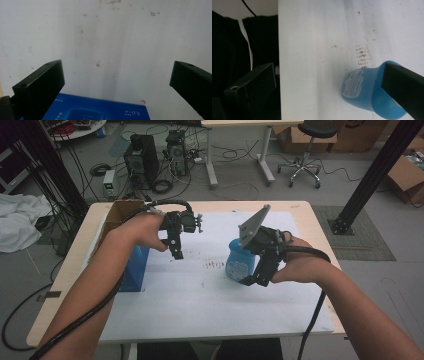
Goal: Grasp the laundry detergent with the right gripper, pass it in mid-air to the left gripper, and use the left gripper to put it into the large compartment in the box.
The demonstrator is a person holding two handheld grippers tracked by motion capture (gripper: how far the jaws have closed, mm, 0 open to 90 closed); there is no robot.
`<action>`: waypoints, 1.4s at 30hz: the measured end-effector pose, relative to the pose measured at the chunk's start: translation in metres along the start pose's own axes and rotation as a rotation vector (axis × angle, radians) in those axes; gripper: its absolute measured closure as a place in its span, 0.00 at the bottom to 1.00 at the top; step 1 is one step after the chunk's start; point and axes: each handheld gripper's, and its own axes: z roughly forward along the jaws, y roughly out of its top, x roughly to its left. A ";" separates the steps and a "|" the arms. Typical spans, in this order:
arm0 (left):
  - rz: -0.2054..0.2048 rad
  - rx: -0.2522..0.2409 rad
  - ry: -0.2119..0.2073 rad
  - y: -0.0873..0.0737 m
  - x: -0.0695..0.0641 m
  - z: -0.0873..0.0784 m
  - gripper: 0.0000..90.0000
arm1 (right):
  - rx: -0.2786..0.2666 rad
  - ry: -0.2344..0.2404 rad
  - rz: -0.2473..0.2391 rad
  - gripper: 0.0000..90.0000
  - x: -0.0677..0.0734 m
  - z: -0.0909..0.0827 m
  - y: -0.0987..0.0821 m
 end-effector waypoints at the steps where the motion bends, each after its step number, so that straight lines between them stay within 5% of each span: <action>1: -0.001 -0.005 0.002 -0.001 0.000 0.001 0.00 | -0.020 0.001 0.002 0.00 0.000 -0.001 -0.002; 8: -0.001 -0.010 0.001 -0.002 -0.001 0.000 0.00 | -0.126 -0.011 0.026 0.00 0.004 -0.005 -0.019; 9: 0.000 -0.009 0.001 -0.003 -0.001 0.000 0.00 | -0.170 -0.029 0.035 0.00 0.005 -0.007 -0.027; 16: -0.004 -0.012 0.001 -0.006 0.000 0.000 0.00 | -0.249 -0.073 0.105 0.00 0.005 -0.012 -0.060; 34: 0.010 -0.012 0.009 -0.008 -0.005 -0.006 0.00 | -0.322 -0.179 0.275 0.00 -0.012 -0.002 -0.131; 42: 0.025 -0.021 0.024 -0.008 -0.010 -0.011 0.00 | -0.351 -0.212 0.294 0.00 -0.021 0.011 -0.147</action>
